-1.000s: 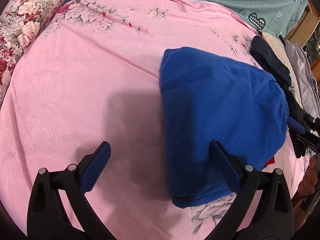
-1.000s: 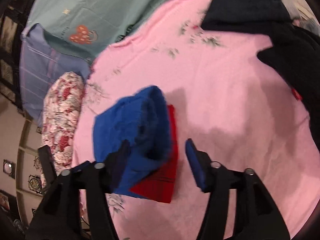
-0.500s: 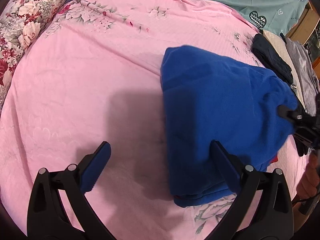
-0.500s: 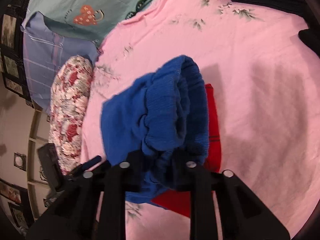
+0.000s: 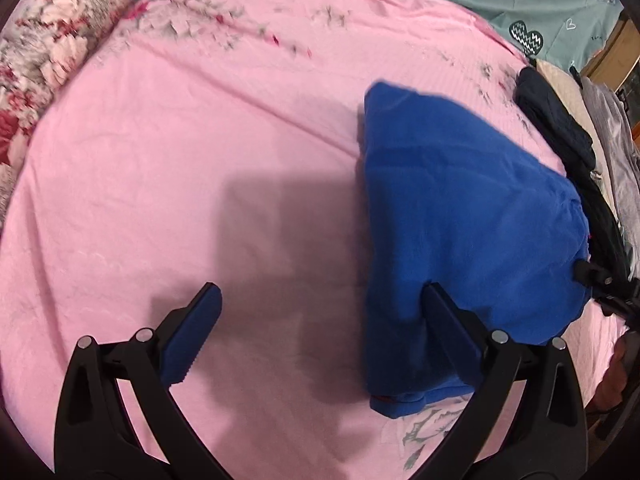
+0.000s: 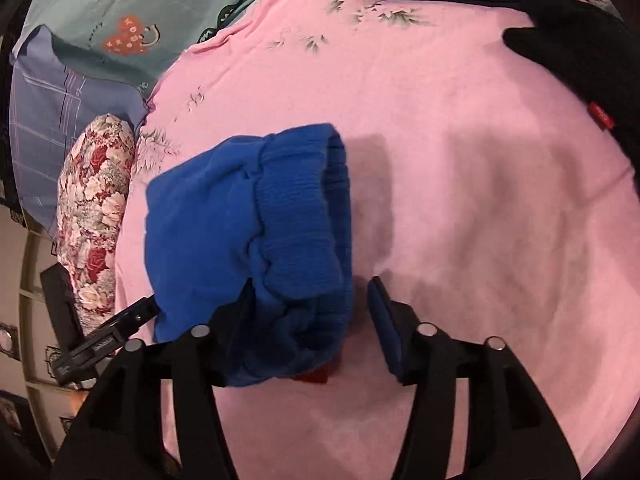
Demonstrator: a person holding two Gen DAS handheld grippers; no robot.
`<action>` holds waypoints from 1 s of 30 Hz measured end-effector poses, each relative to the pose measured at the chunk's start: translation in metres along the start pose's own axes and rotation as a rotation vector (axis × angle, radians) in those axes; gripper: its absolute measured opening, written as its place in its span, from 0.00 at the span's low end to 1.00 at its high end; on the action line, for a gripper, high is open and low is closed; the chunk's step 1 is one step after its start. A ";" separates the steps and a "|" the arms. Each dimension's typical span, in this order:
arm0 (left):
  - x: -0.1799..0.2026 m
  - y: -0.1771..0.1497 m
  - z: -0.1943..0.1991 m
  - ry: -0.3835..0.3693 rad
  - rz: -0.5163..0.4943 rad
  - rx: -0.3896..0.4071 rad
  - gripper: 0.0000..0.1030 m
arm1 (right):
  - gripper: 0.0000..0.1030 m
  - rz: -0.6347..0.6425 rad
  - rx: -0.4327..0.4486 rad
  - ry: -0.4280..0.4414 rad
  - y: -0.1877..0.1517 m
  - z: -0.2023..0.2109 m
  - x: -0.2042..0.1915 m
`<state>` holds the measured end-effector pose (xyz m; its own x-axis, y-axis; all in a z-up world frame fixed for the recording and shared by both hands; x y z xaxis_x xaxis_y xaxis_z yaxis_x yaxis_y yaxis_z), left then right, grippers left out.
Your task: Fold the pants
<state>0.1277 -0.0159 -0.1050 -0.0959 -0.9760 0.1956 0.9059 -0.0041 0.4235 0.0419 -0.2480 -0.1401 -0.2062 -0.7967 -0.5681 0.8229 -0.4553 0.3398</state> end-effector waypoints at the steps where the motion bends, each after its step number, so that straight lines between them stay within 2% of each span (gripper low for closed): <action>1: -0.001 0.005 0.007 0.007 0.004 0.022 0.98 | 0.56 0.036 0.030 -0.011 0.007 0.012 -0.004; 5: 0.007 0.031 0.034 -0.063 0.034 0.093 0.98 | 0.56 0.191 0.267 -0.121 0.038 0.063 -0.024; 6: 0.013 0.035 0.036 -0.077 0.037 0.097 0.98 | 0.52 0.225 0.310 -0.143 0.044 0.069 -0.030; 7: 0.024 0.041 0.037 -0.103 0.033 0.105 0.98 | 0.39 0.264 0.327 -0.143 0.048 0.069 -0.042; 8: 0.034 0.045 0.037 -0.125 0.023 0.110 0.98 | 0.32 0.282 0.317 -0.110 0.052 0.062 -0.050; 9: 0.050 0.049 0.033 -0.155 0.002 0.104 0.98 | 0.21 0.295 0.295 -0.061 0.054 0.052 -0.060; 11: 0.076 0.052 0.017 -0.203 -0.025 0.066 0.98 | 0.19 0.306 0.233 -0.016 0.058 0.023 -0.072; 12: 0.081 0.053 0.007 -0.204 -0.028 0.049 0.98 | 0.19 0.305 0.211 -0.012 0.059 0.015 -0.075; 13: 0.082 0.054 -0.007 -0.163 -0.029 0.035 0.98 | 0.19 0.296 0.179 -0.016 0.062 -0.003 -0.075; 14: 0.074 0.056 -0.029 -0.037 -0.039 0.018 0.98 | 0.19 0.283 0.151 -0.037 0.063 -0.017 -0.070; 15: 0.064 0.053 -0.046 0.036 -0.040 -0.006 0.98 | 0.17 0.274 0.125 -0.057 0.064 -0.027 -0.065; 16: 0.061 0.050 -0.054 0.001 -0.022 -0.025 0.98 | 0.15 0.255 0.097 -0.064 0.066 -0.041 -0.055; 17: 0.058 0.048 -0.059 -0.070 0.022 -0.047 0.98 | 0.08 0.234 0.095 -0.060 0.066 -0.046 -0.046; 18: 0.055 0.048 -0.058 -0.095 0.039 -0.049 0.98 | 0.00 0.227 0.104 -0.072 0.066 -0.045 -0.038; 21: 0.054 0.044 -0.046 -0.083 0.040 -0.052 0.98 | 0.00 0.234 0.105 -0.011 0.059 -0.038 -0.036; 23: 0.055 0.039 -0.024 -0.085 0.035 -0.015 0.98 | 0.01 0.239 0.106 0.005 0.051 -0.023 -0.043; 25: 0.056 0.032 -0.004 -0.106 0.002 0.040 0.98 | 0.15 0.248 0.131 0.018 0.042 0.000 -0.049; 26: 0.057 0.025 0.002 -0.097 -0.018 0.061 0.98 | 0.19 0.252 0.141 0.039 0.035 0.011 -0.049; 27: 0.056 0.020 0.002 -0.078 -0.033 0.063 0.98 | 0.30 0.255 0.139 0.070 0.026 0.018 -0.050; 28: 0.054 0.013 -0.002 -0.050 -0.050 0.054 0.98 | 0.36 0.265 0.121 0.085 0.016 0.018 -0.050; 30: 0.050 -0.002 -0.024 -0.030 -0.060 0.010 0.98 | 0.36 0.293 0.070 0.029 0.001 0.004 -0.043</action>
<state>0.1315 -0.0696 -0.1174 -0.1622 -0.9671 0.1961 0.8940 -0.0599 0.4440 0.0490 -0.2156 -0.1124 0.0506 -0.8870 -0.4590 0.8067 -0.2346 0.5424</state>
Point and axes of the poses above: each gripper's, at about its wrist camera, not at the fingertips, and z roughly against the way its jaws point, x to its right, y to its top, the point moved 8 cm from there along -z, roughly the way its jaws point, and after that the axes turned 4 degrees about z, right-handed, at the moved point
